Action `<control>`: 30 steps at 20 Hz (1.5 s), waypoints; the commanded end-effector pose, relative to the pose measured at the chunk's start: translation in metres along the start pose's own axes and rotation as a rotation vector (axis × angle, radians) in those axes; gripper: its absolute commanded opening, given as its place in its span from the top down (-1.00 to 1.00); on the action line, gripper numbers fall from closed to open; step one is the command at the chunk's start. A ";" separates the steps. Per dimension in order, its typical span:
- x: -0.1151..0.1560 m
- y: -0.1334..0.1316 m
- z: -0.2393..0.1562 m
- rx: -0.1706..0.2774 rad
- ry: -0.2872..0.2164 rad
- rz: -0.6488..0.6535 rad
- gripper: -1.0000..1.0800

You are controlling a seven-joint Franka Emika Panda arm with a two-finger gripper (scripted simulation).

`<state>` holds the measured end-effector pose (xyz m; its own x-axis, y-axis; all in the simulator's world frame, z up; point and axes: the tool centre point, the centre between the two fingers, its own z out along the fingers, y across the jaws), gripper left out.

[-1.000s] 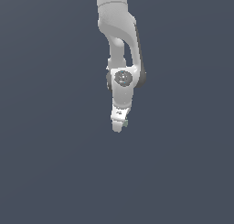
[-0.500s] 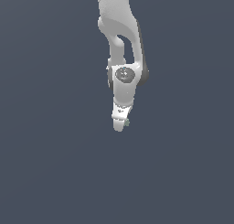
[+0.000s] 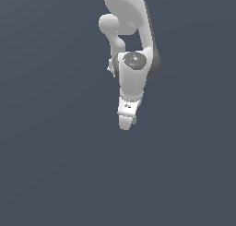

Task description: Pick up the object and move it to a goal position.

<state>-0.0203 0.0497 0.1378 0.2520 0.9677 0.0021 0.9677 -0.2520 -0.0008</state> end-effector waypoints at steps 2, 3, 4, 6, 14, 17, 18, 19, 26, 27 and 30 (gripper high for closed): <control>0.012 0.009 -0.034 0.000 0.001 -0.001 1.00; 0.016 0.011 -0.043 0.001 0.002 -0.001 1.00; 0.020 0.014 -0.053 0.001 0.002 -0.001 1.00; 0.027 0.019 -0.073 0.001 0.002 -0.001 1.00; 0.053 0.040 -0.144 0.001 0.002 0.000 1.00; 0.061 0.047 -0.166 0.001 0.002 0.000 1.00; 0.063 0.049 -0.173 0.001 0.001 0.001 1.00; 0.066 0.051 -0.180 0.001 0.001 0.001 1.00; 0.080 0.065 -0.220 0.000 0.000 0.002 1.00; 0.082 0.066 -0.225 0.000 0.000 0.002 1.00; 0.088 0.071 -0.240 0.000 0.000 0.003 1.00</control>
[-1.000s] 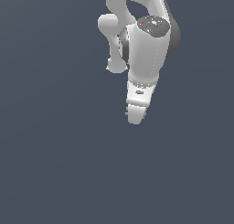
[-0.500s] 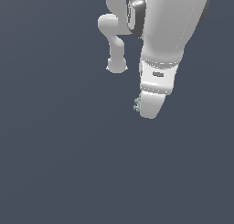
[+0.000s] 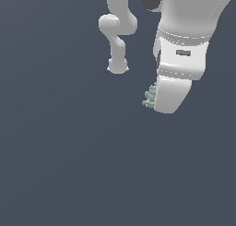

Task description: Pick up the object and move it to a goal position.

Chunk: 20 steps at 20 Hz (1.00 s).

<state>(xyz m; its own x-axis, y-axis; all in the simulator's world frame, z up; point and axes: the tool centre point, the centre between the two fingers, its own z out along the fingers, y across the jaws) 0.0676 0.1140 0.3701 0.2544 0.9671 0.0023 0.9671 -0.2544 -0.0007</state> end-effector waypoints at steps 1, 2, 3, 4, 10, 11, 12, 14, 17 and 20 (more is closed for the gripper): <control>0.004 0.004 -0.012 0.000 0.000 0.000 1.00; 0.006 0.005 -0.016 0.000 -0.001 0.001 1.00; 0.007 0.007 -0.020 0.000 -0.001 0.001 1.00; 0.009 0.008 -0.024 0.000 -0.001 0.001 1.00; 0.017 0.015 -0.044 0.000 -0.002 0.001 1.00; 0.018 0.016 -0.047 0.000 -0.002 0.001 1.00; 0.019 0.017 -0.050 0.000 -0.002 0.001 1.00; 0.021 0.019 -0.054 0.000 -0.002 0.001 1.00; 0.023 0.021 -0.059 0.000 -0.002 0.001 1.00; 0.024 0.022 -0.062 0.000 -0.002 0.001 1.00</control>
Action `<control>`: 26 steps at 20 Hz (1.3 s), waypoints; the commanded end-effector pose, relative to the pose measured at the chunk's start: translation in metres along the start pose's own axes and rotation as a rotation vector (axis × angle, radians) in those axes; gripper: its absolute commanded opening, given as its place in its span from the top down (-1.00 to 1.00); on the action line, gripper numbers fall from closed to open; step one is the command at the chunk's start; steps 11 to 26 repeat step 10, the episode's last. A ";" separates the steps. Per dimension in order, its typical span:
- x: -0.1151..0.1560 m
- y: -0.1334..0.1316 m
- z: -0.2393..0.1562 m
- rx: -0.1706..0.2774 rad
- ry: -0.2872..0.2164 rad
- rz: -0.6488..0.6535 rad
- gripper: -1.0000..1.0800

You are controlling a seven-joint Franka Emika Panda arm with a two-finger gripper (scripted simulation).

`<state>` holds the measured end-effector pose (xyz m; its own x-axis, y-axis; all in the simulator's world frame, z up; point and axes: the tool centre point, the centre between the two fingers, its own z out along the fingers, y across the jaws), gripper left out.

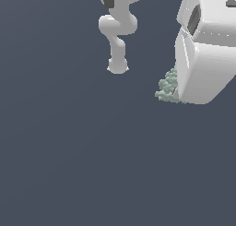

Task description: Pick up the object and move it to a goal position.

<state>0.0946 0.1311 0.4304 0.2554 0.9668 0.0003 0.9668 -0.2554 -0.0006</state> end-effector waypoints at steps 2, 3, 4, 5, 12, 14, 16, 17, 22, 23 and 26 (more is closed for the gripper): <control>0.002 0.001 -0.004 0.000 0.000 0.000 1.00; 0.002 0.002 -0.004 0.000 0.000 0.000 1.00; 0.002 0.002 -0.005 0.000 0.000 0.000 1.00; 0.002 0.002 -0.005 0.000 0.000 0.000 1.00; 0.002 0.003 -0.006 0.000 0.000 0.000 1.00; 0.002 0.003 -0.006 0.000 0.000 0.000 1.00; 0.002 0.003 -0.006 0.000 0.000 0.000 1.00; 0.002 0.003 -0.006 0.000 0.000 0.000 1.00; 0.002 0.003 -0.006 0.000 0.000 0.000 1.00; 0.002 0.003 -0.006 0.000 0.000 0.000 1.00; 0.002 0.003 -0.006 0.000 0.000 0.000 1.00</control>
